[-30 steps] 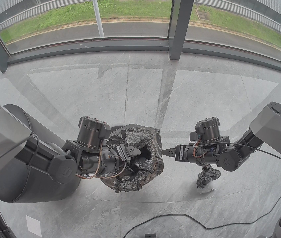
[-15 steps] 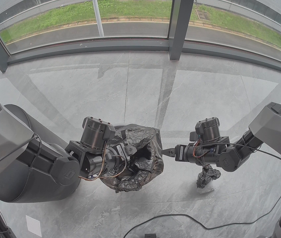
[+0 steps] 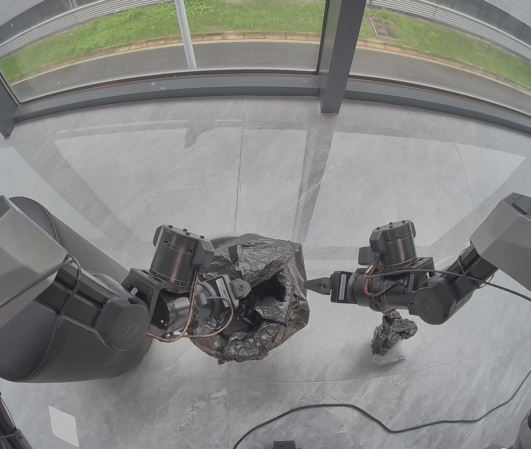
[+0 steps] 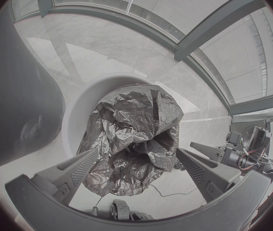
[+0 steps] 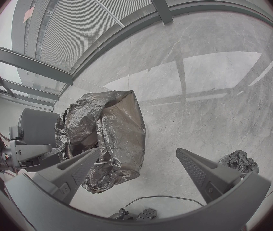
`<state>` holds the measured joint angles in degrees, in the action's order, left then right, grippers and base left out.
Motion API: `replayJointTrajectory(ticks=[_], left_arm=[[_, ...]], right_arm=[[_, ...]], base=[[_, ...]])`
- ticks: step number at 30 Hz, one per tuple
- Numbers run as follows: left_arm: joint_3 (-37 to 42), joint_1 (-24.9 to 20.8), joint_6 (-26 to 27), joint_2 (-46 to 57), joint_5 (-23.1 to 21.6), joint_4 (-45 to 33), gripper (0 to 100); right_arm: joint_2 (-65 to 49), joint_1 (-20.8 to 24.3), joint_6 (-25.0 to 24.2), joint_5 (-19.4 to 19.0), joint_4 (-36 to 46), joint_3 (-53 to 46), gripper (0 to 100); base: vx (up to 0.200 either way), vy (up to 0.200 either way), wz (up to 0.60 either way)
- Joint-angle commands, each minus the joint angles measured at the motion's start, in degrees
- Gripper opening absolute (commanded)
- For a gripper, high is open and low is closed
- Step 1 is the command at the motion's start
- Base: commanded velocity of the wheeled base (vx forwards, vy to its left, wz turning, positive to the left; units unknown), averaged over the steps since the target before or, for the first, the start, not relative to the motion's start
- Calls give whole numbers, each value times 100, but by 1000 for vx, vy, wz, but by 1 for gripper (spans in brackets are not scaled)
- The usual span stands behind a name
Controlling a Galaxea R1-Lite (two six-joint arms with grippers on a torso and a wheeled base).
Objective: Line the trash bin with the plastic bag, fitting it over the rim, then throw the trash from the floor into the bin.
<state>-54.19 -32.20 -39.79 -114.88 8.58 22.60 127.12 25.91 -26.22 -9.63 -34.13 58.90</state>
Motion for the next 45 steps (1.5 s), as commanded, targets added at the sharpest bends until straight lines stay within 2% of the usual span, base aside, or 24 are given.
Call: replayJointTrajectory(ticks=[1, 4, 16, 24, 34, 38, 45], left_arm=[[-92, 99, 59, -175, 117, 7, 100], [-145, 161, 138, -175, 320, 7, 100], [-523, 346, 349, -227, 355, -19, 100], [-567, 609, 419, -368, 337, -19, 100], [-540, 662, 472, -482, 372, -28, 100], [-496, 899, 455, -456, 583, -10, 100], [-171, 1260, 323, -166, 557, 7, 100]], right_arm=[[5, 2, 3, -4, -23, -19, 100], [14, 11, 3, 5, -23, -37, 100], [-12, 29, 3, 146, -32, -63, 100], [-3, 20, 3, 137, -32, -63, 100], [5, 2, 3, 137, -32, -46, 100], [5, 2, 3, 137, -32, -55, 100], [14, 11, 3, 137, -32, -63, 100]], base=[[0, 0, 0], [0, 0, 0], [0, 0, 0], [0, 0, 0], [0, 0, 0], [0, 0, 0], [0, 0, 0]])
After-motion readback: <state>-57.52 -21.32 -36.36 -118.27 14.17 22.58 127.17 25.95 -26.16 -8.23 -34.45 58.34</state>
